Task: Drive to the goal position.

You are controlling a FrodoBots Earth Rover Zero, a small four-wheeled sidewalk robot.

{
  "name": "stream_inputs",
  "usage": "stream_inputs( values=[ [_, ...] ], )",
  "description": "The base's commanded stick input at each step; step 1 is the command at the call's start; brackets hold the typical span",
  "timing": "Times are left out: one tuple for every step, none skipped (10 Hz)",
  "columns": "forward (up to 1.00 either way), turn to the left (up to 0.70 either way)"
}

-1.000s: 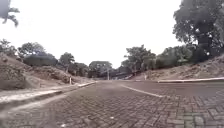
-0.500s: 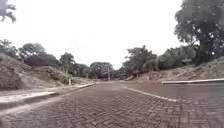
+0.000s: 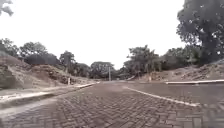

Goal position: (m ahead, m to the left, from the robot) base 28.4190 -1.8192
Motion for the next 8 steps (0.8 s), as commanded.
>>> stream_inputs(
  values=[
    [1.0, 0.0],
    [1.0, 0.0],
    [1.0, 0.0],
    [1.0, 0.0],
    [1.0, 0.0],
    [1.0, 0.0],
    [1.0, 0.0],
    [1.0, 0.0]
  ],
)
